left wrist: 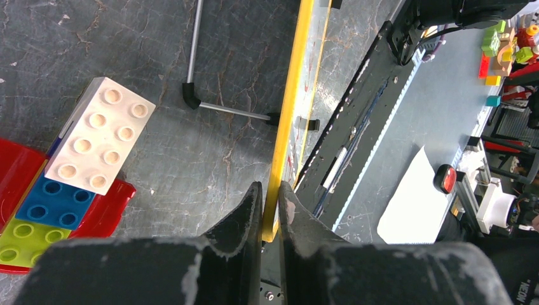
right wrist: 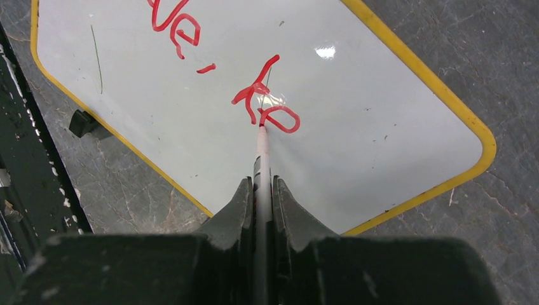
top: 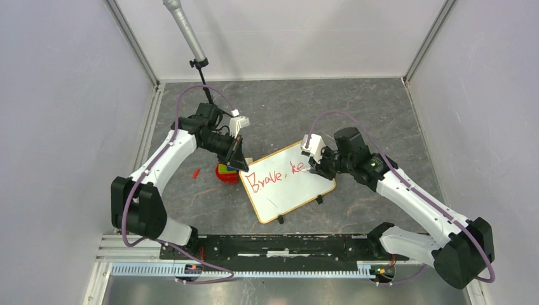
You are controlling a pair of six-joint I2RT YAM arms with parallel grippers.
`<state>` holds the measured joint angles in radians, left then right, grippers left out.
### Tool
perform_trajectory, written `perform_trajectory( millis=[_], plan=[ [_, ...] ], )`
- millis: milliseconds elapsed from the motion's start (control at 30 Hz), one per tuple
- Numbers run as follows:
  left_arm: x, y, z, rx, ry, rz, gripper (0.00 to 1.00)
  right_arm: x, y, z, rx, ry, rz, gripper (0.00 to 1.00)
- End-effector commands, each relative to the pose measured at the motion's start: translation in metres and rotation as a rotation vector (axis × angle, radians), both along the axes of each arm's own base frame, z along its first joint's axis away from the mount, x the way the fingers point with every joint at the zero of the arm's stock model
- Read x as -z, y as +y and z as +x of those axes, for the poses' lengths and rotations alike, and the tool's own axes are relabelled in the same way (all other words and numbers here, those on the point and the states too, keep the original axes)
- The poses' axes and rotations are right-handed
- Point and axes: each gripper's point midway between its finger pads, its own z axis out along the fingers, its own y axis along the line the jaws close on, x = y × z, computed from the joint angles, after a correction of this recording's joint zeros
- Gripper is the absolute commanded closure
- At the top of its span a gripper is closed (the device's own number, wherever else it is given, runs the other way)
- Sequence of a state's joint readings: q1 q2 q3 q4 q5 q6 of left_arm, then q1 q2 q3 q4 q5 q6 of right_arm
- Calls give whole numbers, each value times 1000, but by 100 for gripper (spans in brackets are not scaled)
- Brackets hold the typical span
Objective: Write a sentence on the whiteboard
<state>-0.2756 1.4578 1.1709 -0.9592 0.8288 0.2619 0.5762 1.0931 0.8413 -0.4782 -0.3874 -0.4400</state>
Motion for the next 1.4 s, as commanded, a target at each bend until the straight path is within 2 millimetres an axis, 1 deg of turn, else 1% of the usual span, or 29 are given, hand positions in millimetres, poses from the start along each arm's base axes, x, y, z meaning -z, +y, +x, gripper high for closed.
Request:
perform_trajectory(
  millis=[0,167,333,433,600,767,1000,1167,1367],
  plan=[
    [-1,2,2,-13,-16,17,98,3,-15,7,41,-44,-76,100],
    [-1,1,2,-12,-15,14,97,-8,-21,14,72,-78,-89,100],
    [-2,1,2,-11,-17,11,98,-25,-13,8,34,-85,-39,100],
    [-3,1,2,-12,-18,12,98,-31,-11,5,22,-94,-19,100],
    [-3,1,2,-11,-19,10,98,-39,-13,15,61,-120,-4,100],
    [-3,1,2,-11,-21,11,97,-35,-12,21,80,-112,-3,100],
    [-2,2,2,-12,-17,15,98,-24,-12,23,78,-95,-17,100],
    [-1,2,1,-13,-16,18,98,-17,-21,28,112,-96,-51,100],
    [-1,2,3,-14,-17,18,98,-21,-36,37,159,-133,-97,100]
  ],
)
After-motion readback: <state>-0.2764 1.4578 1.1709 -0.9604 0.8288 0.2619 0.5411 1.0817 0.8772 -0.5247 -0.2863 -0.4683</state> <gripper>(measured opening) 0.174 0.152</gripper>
